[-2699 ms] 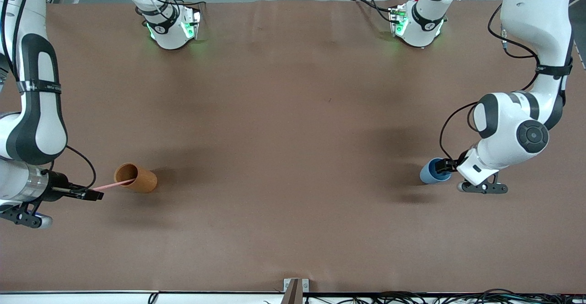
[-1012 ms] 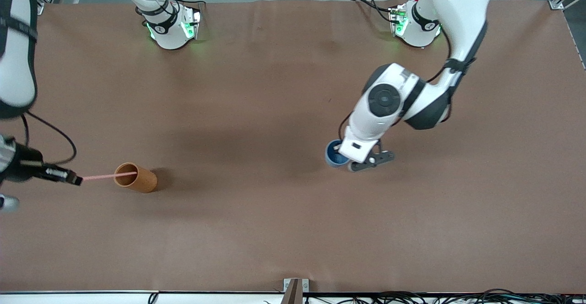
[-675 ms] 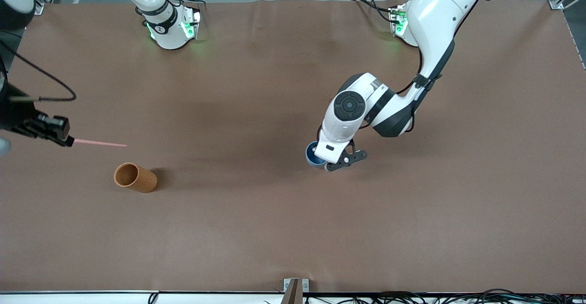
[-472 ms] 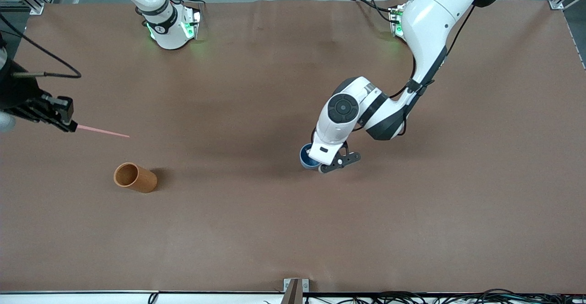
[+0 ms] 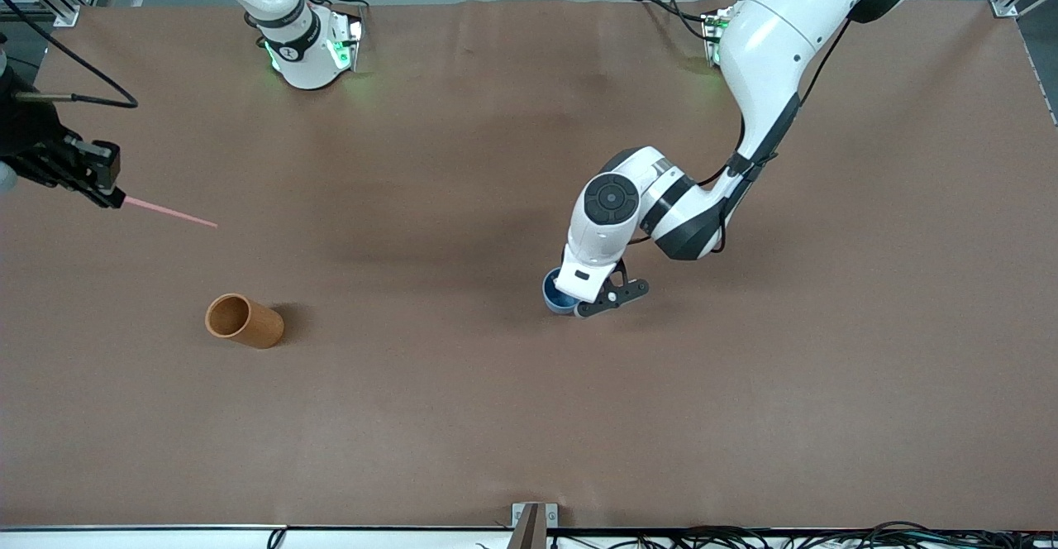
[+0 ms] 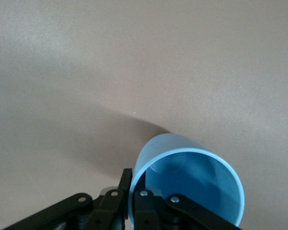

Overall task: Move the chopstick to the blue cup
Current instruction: 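Grasp the blue cup with the left gripper and slide it toward the table middle, then release the blue cup with the left gripper while the right gripper lifts the chopstick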

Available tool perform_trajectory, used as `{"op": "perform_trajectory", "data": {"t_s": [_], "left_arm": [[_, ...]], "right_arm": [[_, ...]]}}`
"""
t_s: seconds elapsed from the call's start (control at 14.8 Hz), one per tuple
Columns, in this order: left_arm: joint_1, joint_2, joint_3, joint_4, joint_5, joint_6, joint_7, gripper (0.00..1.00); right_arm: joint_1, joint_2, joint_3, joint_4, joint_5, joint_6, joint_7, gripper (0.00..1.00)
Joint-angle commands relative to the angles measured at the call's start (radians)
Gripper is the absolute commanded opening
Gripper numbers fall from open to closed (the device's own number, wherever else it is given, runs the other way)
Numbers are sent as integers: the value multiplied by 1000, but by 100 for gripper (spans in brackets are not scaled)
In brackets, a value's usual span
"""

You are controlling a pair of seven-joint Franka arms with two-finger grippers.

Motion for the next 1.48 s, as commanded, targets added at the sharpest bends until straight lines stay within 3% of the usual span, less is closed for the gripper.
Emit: {"op": "perform_trajectory", "data": {"t_s": [0.0,0.07,0.34,0.47,0.74,0.88,1.08,1.42], "left_arm": [[4,10,-6,26,25,-2,-8,65],[10,2,-7,25,27,-3,-8,100],[87,-106,-26,23,-4,-136,157,100],[131,-194,-18,20,-98,-216,336,100],[142,-389,181,22,-318,-413,752,100],[140,-450,271,22,-346,-486,945,100],[148,-544,350,23,-358,-543,1139,100],[179,-677,352,70,-355,-649,1188,100]], "right_arm": [[-11,-45,7,-96,-18,83,10,2],[-11,-44,7,-96,-18,88,10,2],[-11,-42,7,-97,-18,96,4,2],[5,-42,13,-97,-15,109,15,2],[175,-30,13,-96,-27,191,298,2],[302,10,14,-77,-108,256,495,2],[513,115,14,-25,-278,277,839,2],[670,399,14,261,-288,284,1019,1]]}}
